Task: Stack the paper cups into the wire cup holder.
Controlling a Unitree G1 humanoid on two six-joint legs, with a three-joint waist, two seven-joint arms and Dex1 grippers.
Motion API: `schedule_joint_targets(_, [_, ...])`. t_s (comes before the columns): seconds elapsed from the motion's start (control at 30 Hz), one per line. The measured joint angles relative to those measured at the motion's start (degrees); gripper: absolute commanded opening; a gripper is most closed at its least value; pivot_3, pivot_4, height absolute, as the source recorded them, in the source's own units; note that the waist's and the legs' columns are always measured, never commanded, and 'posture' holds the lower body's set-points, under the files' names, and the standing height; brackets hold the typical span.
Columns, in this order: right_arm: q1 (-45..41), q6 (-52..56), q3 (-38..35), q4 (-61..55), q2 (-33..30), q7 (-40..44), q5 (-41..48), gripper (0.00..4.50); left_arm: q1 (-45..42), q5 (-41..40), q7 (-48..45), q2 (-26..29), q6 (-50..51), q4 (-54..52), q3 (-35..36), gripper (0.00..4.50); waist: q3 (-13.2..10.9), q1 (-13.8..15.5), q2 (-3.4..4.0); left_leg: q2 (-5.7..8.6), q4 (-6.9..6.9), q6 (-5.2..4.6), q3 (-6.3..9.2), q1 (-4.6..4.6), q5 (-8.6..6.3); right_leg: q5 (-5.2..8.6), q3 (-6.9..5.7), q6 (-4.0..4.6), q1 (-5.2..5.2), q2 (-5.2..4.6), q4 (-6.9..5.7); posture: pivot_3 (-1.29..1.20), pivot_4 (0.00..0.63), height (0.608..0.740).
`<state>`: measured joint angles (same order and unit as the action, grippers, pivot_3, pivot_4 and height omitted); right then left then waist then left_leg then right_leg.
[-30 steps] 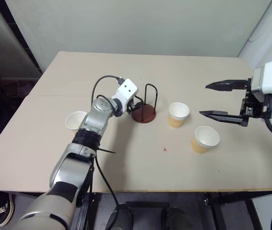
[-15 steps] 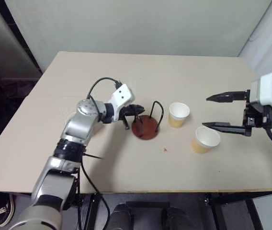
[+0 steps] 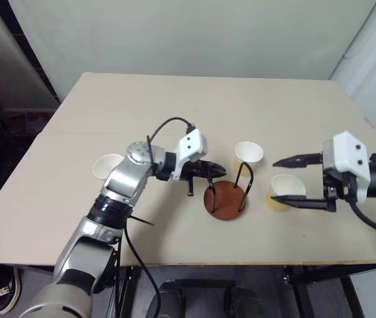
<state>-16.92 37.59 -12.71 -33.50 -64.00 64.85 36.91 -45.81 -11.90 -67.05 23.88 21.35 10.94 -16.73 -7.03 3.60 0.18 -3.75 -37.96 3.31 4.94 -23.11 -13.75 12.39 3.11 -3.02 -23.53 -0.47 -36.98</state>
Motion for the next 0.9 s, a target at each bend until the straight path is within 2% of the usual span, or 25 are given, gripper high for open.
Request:
schedule_joint_targets(0.07, [0.10,0.07,-0.18,-0.46,-0.35,-0.02,0.05,3.55,-0.02,1.12,0.39,-0.42,-0.62,0.34,-0.90,0.04,0.00,-0.30,-0.01,0.00,-0.06,-0.10,-0.23,0.03,-0.06,0.00,0.20,-0.06,-0.01,0.00,0.05,0.00,0.150,0.740])
schedule_joint_targets(0.13, [0.59,0.20,-0.40,-0.73,-0.66,-0.08,0.05,3.55,-0.02,2.43,1.44,-0.95,-0.79,0.56,-1.68,0.63,0.00,-0.42,-0.01,0.00,-0.09,-0.16,-0.41,0.06,-0.10,0.03,0.31,-0.10,-0.01,0.00,0.06,0.00,0.150,0.740])
schedule_joint_targets(0.17, [0.95,0.24,-0.40,-0.79,-0.84,-0.12,0.03,3.55,-0.02,2.50,1.51,-1.01,-0.63,0.66,-1.86,0.77,0.00,-0.42,-0.01,0.00,-0.09,-0.26,-0.42,0.06,-0.16,0.03,0.32,-0.11,-0.01,0.00,0.07,0.00,0.150,0.740])
schedule_joint_targets(0.33, [2.08,-0.16,-0.22,-0.20,-1.89,-0.37,-1.35,3.55,0.28,2.50,1.25,-0.17,2.55,0.13,-2.23,2.54,0.00,-0.42,0.00,0.00,-0.09,-0.49,-0.45,0.10,-0.29,0.08,0.32,-0.14,-0.03,0.00,0.06,0.00,0.150,0.740])
schedule_joint_targets(0.47, [2.03,-1.93,2.64,2.77,-3.26,-0.26,-5.46,3.55,3.19,2.33,1.39,1.38,3.35,-3.72,-2.10,3.90,0.01,-0.43,0.01,0.00,-0.10,-0.70,-0.48,0.12,-0.42,0.10,0.35,-0.16,-0.04,0.00,0.06,0.00,0.150,0.740])
schedule_joint_targets(0.7, [-3.41,-6.87,12.47,11.71,-3.25,1.79,-13.52,3.55,11.09,-0.56,2.65,7.21,5.50,-13.42,3.45,3.90,0.03,-0.88,0.04,-0.01,-0.07,-0.92,-0.49,0.19,-0.54,0.12,0.39,-0.13,-0.09,0.01,-0.01,0.00,0.150,0.740])
schedule_joint_targets(0.9, [-8.56,-12.00,21.13,20.14,0.25,5.68,-19.99,3.55,16.49,-7.39,5.81,11.75,10.09,-21.03,14.53,3.90,0.02,-1.11,0.04,-0.05,-0.06,-0.93,-0.45,0.19,-0.55,0.18,0.40,-0.01,-0.17,0.01,-0.07,0.00,0.150,0.740])
